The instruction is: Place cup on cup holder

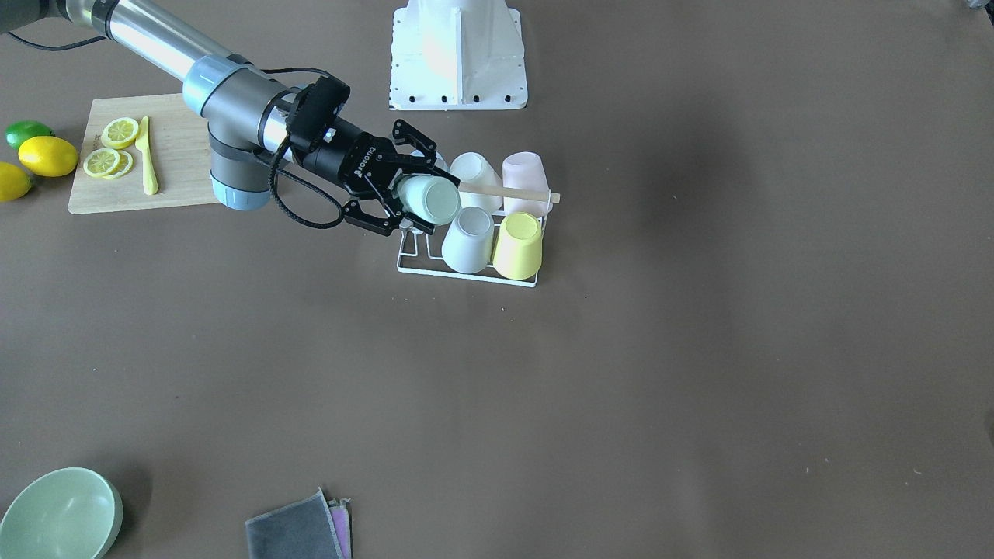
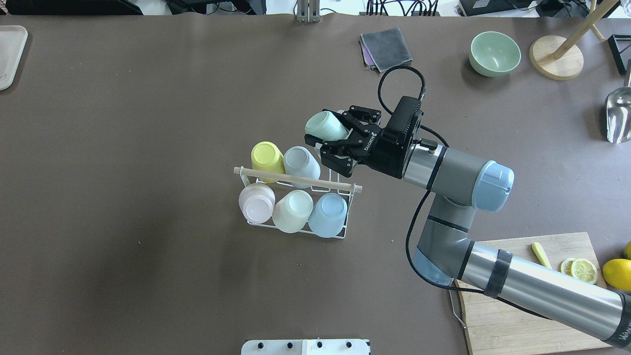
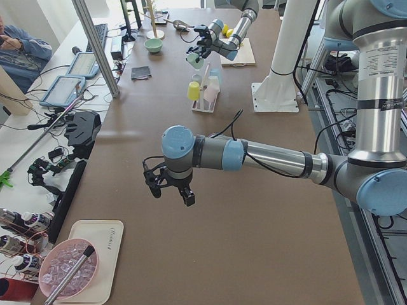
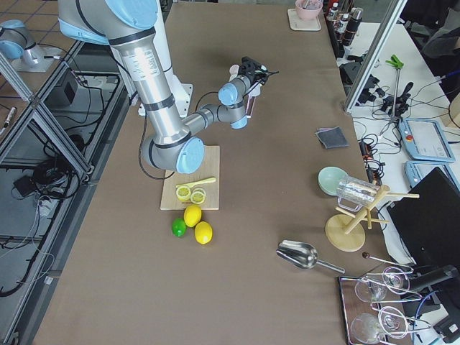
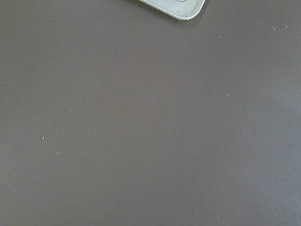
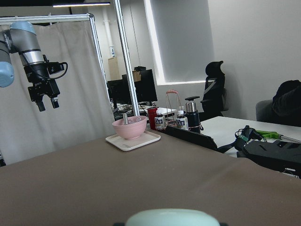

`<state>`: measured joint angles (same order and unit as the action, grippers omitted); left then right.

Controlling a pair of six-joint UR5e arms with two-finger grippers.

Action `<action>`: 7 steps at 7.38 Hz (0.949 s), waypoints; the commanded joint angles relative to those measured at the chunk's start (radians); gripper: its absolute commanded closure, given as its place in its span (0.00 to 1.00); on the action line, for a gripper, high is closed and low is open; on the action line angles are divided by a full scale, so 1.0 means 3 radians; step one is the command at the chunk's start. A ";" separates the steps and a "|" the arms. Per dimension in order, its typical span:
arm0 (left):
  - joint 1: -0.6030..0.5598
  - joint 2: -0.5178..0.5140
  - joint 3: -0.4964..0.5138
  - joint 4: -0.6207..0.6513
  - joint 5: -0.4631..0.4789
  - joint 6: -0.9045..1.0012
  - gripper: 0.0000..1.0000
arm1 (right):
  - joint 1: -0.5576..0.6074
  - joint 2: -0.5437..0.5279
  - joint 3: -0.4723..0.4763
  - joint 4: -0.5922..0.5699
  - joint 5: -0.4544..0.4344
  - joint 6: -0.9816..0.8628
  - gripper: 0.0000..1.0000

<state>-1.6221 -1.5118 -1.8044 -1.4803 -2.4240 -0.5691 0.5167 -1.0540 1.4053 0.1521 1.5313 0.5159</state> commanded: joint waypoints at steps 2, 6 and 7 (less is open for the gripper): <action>-0.0044 -0.0023 0.0058 -0.0214 -0.0085 0.1232 0.02 | 0.0006 0.0128 -0.0260 0.0055 0.0009 0.0003 1.00; 0.0012 -0.0028 0.0063 -0.0199 -0.0071 0.2085 0.02 | -0.0009 0.0113 -0.0333 0.0233 0.0024 -0.0002 1.00; 0.0038 -0.0018 0.0068 -0.0189 -0.0040 0.2101 0.02 | -0.0025 0.0103 -0.0368 0.0305 0.0024 -0.0002 1.00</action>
<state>-1.6179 -1.5193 -1.7855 -1.5396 -2.4443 0.0376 0.5143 -1.0184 1.3050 0.2148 1.5373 0.5160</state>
